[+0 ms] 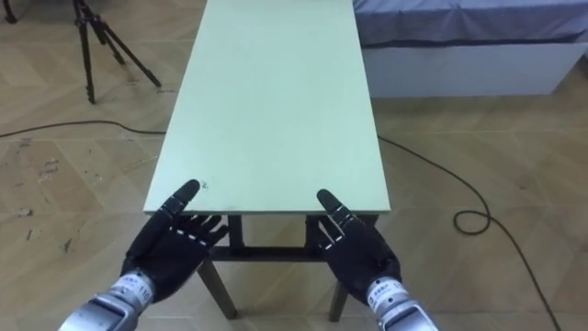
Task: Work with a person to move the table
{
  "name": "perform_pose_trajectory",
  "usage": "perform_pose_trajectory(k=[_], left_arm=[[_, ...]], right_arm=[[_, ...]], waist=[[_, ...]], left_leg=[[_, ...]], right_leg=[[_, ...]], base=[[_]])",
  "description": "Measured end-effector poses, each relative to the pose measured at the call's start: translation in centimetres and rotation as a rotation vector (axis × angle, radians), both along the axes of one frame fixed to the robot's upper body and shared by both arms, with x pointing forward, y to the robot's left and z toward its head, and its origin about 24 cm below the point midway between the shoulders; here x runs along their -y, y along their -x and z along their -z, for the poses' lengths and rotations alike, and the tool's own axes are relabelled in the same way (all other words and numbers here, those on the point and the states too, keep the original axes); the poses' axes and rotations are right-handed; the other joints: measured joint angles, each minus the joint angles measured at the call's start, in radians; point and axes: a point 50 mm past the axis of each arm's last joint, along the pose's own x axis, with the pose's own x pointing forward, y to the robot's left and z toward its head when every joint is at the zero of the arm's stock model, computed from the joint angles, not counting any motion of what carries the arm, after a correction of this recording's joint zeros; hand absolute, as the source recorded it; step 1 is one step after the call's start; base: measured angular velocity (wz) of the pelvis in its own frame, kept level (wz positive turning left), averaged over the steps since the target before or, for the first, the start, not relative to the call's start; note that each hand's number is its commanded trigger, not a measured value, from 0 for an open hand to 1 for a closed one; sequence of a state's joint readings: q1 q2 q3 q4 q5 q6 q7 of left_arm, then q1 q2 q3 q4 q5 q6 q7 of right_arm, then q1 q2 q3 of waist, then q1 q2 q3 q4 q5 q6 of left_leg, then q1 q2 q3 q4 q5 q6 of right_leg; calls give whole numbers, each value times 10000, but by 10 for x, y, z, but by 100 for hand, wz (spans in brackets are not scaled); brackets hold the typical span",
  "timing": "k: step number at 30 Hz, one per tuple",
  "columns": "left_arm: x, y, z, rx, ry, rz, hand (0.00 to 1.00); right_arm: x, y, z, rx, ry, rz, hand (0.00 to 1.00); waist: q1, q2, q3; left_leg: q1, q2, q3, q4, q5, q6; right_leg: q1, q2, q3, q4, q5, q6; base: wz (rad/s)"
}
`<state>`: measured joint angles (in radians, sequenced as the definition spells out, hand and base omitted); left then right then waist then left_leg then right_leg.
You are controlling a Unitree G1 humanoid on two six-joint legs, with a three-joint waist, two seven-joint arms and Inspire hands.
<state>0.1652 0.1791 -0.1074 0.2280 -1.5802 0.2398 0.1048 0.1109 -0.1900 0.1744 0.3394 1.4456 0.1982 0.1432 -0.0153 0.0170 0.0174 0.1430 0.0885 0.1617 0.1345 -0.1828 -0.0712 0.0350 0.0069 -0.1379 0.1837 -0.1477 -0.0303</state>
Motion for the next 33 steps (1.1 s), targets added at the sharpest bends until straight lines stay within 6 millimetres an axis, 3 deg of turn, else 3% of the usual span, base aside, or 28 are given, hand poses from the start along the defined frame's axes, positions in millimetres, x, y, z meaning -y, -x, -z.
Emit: perform_pose_trajectory(k=[12, 33], left_arm=[[5, -4, 9, -387, 272, -193, 0], [12, -13, 5, 94, 1023, -751, 0]], right_arm=[[3, -5, -2, -129, 70, 277, 0], [-5, -8, -3, -122, -964, 1170, 0]], waist=[[275, 15, -9], [277, 109, -11]], left_leg=[[55, 9, 2, 6, 0, -1], [35, 12, -107, 16, 0, 0]], right_leg=[[17, 1, -22, 46, 23, -29], [-10, 2, -14, 74, 32, -37]], base=[[0], [0]])
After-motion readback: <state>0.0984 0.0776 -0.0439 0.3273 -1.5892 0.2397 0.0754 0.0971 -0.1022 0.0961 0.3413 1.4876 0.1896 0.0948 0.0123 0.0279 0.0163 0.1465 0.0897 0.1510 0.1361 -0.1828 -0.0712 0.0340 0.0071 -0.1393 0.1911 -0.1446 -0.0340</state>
